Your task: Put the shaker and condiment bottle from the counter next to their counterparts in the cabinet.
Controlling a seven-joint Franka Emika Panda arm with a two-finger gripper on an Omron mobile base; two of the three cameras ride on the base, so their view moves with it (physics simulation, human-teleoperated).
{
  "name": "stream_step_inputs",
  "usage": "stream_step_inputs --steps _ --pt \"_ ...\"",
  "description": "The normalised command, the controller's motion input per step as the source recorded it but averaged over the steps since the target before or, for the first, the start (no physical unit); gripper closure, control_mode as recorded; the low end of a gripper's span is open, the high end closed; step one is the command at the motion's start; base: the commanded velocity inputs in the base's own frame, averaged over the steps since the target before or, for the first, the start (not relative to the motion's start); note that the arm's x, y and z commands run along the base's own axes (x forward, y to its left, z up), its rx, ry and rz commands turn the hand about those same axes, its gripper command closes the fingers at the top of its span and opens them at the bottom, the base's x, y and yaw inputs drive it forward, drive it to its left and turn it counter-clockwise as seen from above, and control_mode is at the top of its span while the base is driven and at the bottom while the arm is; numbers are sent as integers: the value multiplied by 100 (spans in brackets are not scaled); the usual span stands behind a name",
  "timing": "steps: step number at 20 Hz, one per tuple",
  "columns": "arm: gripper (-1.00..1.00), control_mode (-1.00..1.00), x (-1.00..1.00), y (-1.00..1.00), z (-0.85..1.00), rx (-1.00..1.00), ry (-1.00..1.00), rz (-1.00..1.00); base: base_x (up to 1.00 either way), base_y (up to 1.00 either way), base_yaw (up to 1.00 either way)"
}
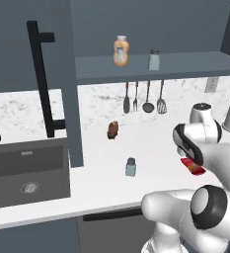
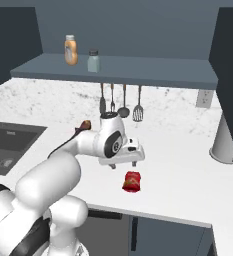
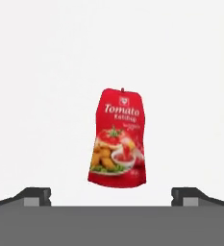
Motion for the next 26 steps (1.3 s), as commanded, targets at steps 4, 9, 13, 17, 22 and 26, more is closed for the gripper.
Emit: stream_step_inputs --steps 4,9,13,17,22,26 --pt "-100 -100 5 -17 -47 0 -7 0 0 0 0" --pt "-100 -100 0 -11 -30 0 -7 0 0 0 0" --pt "-100 -100 0 0 -21 0 -8 0 0 0 0" --pt "-100 -100 0 -3 -29 0 -5 0 0 0 0" --pt "-100 -100 0 -1 -26 0 -7 0 0 0 0" --pt "-100 -100 1 0 -27 0 -5 0 0 0 0"
